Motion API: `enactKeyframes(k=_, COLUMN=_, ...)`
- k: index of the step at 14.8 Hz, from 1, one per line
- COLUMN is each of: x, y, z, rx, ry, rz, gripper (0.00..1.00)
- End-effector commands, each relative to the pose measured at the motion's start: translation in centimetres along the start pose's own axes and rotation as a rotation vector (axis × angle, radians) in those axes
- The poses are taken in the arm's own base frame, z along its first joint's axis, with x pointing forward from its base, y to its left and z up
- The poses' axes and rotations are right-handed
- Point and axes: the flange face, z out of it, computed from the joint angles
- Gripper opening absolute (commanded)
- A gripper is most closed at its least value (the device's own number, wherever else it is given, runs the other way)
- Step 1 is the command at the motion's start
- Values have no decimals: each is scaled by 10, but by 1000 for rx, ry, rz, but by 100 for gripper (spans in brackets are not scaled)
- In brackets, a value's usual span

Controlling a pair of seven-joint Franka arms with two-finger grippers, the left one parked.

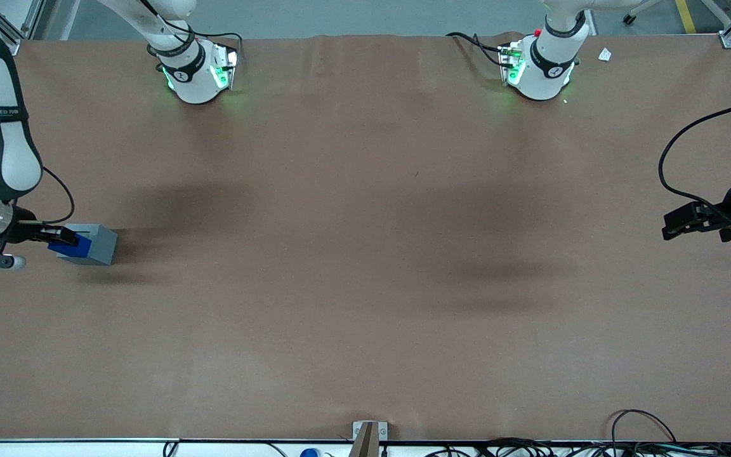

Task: Insert blue part into gray base with right arm
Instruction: 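Carry the blue cube over the gray base's square hole, then lower the blue cube into the gray base's hole and press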

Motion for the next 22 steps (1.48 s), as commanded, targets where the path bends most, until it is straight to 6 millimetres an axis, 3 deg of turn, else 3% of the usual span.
enactKeyframes(k=1, x=-1, y=8, z=-5, rx=5, ry=-6, rz=-5, gripper=11)
enactKeyframes(k=9, x=-10, y=29, z=-1, rx=11, ry=-29, rz=-8, gripper=11)
enactKeyframes(k=22, x=-15, y=28, z=5, rx=3, ry=-59, rz=-13, gripper=11)
